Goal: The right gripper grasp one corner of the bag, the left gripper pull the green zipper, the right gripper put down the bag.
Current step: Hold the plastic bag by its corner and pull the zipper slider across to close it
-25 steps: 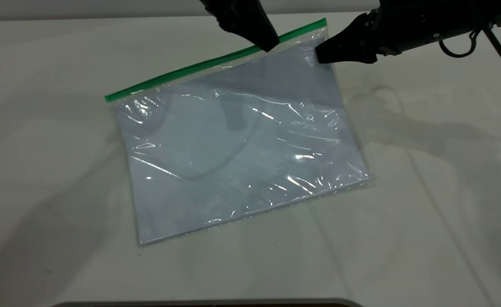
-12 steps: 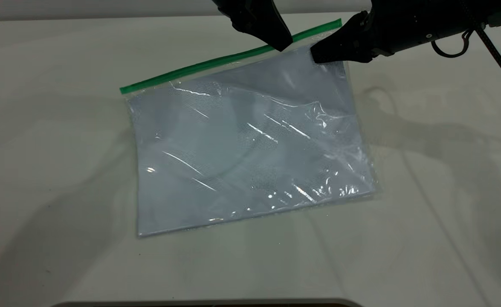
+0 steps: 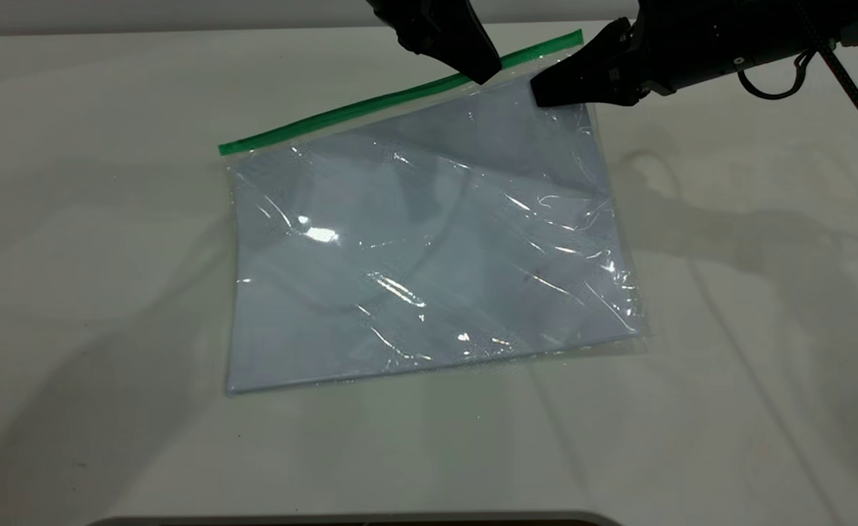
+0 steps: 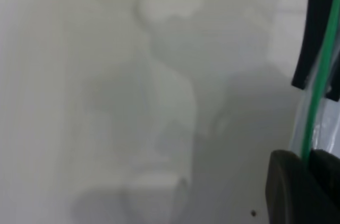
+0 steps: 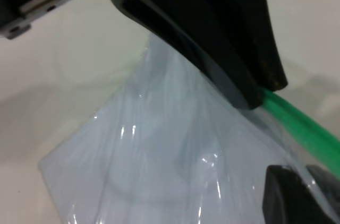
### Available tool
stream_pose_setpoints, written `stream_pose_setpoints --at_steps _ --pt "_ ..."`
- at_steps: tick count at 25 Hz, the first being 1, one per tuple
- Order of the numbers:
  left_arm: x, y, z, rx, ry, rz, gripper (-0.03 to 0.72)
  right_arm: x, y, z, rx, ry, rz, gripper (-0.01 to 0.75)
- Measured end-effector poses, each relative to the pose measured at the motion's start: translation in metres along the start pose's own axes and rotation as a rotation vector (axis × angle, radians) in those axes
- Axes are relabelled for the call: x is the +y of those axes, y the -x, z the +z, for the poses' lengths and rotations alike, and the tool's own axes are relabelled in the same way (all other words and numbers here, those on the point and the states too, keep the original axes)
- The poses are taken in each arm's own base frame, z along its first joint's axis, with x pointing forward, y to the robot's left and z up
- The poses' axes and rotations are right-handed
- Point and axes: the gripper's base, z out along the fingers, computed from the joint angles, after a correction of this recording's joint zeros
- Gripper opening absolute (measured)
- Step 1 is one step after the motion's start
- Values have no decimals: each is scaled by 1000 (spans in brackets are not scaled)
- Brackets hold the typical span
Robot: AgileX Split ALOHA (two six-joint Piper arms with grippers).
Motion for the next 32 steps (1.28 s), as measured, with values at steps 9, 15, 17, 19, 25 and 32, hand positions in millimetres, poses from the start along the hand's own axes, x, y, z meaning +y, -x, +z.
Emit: stream_pose_setpoints --at_steps 9,15,17,19,25,32 --pt "4 0 -1 6 36 19 77 -4 1 -5 -26 6 11 33" --pt "9 -6 -8 21 51 2 78 -6 5 -8 -66 21 20 33" --pt "11 -9 -10 31 57 -7 78 -8 6 -10 -77 18 25 33" --pt "13 -12 -12 40 61 -11 81 -10 6 -11 -86 19 28 33" --pt "19 -32 -7 98 66 -31 90 -14 6 -16 -94 7 34 33" --pt "33 -62 -16 142 91 -122 97 -16 5 -18 -97 2 39 33"
